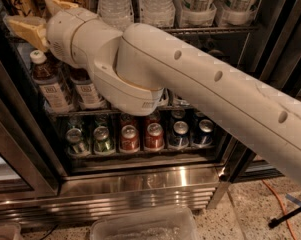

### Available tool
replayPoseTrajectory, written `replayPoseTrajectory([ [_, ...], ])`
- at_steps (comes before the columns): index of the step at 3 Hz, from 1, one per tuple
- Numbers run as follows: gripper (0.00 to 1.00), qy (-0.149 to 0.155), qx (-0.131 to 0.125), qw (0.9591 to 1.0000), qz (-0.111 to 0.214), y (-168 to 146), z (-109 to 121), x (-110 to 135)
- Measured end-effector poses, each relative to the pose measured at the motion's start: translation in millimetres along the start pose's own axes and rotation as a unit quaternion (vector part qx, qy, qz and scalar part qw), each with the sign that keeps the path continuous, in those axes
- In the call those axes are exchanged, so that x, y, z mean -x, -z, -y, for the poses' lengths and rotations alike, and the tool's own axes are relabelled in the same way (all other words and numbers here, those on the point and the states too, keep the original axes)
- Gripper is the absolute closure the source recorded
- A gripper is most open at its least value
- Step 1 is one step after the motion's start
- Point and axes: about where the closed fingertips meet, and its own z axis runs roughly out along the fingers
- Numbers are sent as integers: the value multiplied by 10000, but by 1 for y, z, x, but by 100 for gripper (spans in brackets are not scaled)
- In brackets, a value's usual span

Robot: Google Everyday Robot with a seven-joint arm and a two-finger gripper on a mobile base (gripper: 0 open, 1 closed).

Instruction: Pick orange can from top shelf of fridge

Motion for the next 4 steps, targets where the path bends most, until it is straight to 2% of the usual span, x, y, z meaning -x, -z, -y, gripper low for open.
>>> replayPoseTrajectory([
  [2,34,39,99,9999,51,-15,7,3],
  [4,34,27,383,9992,83,-37,-1,2],
])
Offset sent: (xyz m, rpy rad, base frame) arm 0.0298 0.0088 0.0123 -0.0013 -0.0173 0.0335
